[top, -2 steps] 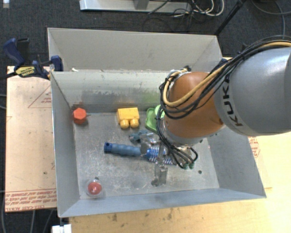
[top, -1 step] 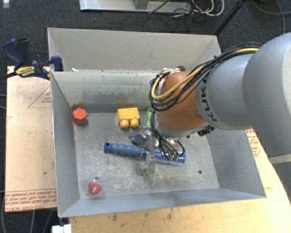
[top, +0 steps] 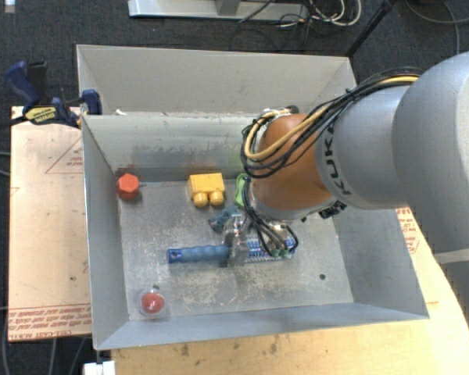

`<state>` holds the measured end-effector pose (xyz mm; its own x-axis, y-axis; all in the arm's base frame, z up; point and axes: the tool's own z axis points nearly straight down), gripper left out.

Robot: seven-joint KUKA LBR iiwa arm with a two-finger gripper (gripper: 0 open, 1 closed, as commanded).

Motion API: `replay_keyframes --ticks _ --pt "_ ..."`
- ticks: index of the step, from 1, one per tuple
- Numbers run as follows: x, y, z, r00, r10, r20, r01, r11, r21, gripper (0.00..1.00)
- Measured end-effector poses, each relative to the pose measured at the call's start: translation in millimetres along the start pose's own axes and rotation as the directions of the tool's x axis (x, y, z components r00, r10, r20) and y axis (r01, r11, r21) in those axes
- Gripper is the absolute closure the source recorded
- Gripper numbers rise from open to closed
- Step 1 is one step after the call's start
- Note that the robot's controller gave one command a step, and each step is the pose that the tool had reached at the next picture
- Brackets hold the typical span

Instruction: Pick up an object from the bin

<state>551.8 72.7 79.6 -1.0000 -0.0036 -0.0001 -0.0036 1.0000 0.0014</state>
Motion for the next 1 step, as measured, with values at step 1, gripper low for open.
replay_keyframes --ticks 1 --pt "-14.0 35.0 -136.6 1.0 -0.002 0.01 0.002 1.0 -0.002 1.0"
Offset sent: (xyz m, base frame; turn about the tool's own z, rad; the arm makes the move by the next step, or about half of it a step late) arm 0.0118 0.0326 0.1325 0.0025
